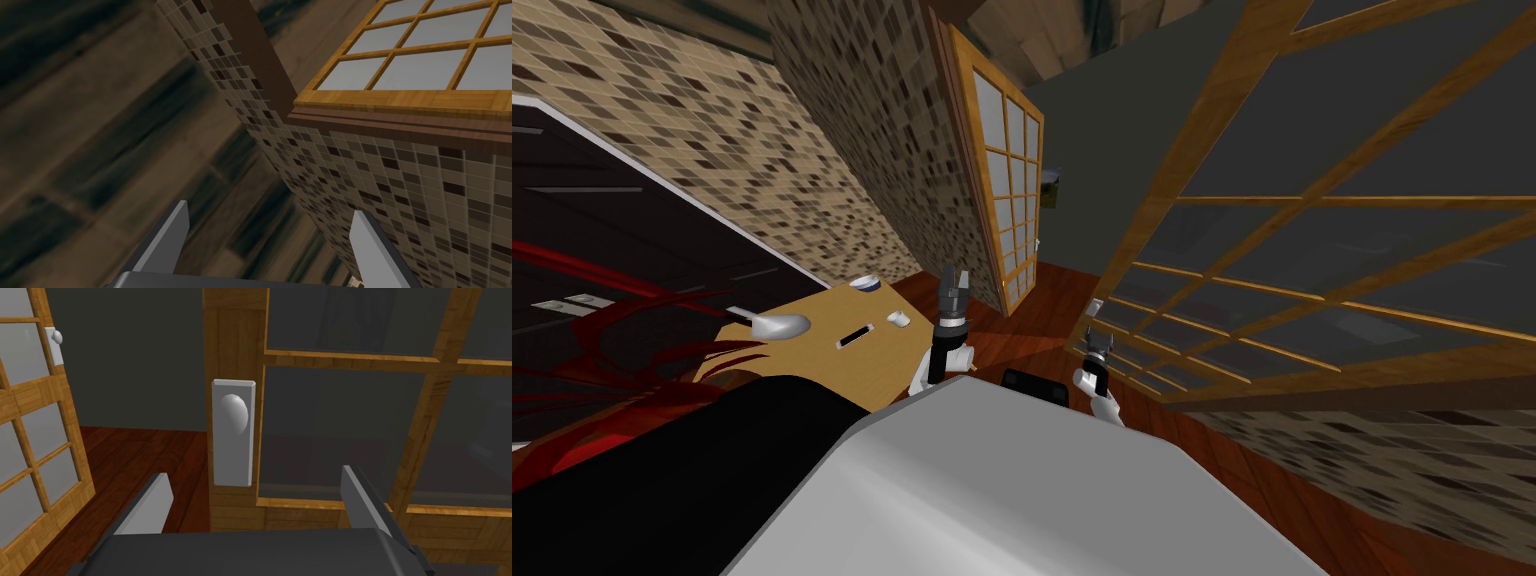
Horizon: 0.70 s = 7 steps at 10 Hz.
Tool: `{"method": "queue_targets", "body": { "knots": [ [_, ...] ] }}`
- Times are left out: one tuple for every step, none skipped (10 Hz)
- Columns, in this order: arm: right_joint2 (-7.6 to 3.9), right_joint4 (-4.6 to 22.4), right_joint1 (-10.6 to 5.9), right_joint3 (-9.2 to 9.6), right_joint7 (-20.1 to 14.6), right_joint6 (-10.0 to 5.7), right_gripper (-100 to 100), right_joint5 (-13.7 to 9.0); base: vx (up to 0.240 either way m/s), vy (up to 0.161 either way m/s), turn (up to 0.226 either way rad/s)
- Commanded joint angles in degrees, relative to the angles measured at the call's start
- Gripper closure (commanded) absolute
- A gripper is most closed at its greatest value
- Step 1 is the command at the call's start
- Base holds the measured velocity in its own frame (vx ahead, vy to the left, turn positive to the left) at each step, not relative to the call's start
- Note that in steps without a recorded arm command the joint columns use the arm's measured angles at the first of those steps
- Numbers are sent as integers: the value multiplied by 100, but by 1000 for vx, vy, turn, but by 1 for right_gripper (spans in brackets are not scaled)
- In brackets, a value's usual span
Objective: Push the door open
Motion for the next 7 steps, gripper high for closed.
{"method": "queue_targets", "body": {
  "knots": [
    [46,171,-70,-9,-112,-55,-100,-31,80,-21,41],
    [91,298,-117,-15,-203,-87,-100,-58,89,-27,43],
    [113,361,-141,-18,-248,-103,-100,-71,74,-24,34],
    [157,488,-188,-24,-339,-136,-100,-98,64,-31,46],
    [216,634,-242,-31,-443,-173,-100,-129,90,-29,53],
    [167,659,-263,-27,-401,-200,-100,-111,44,-11,12],
    [15,692,-266,-33,-442,-225,-100,-120,78,-18,14]
  ]
}}
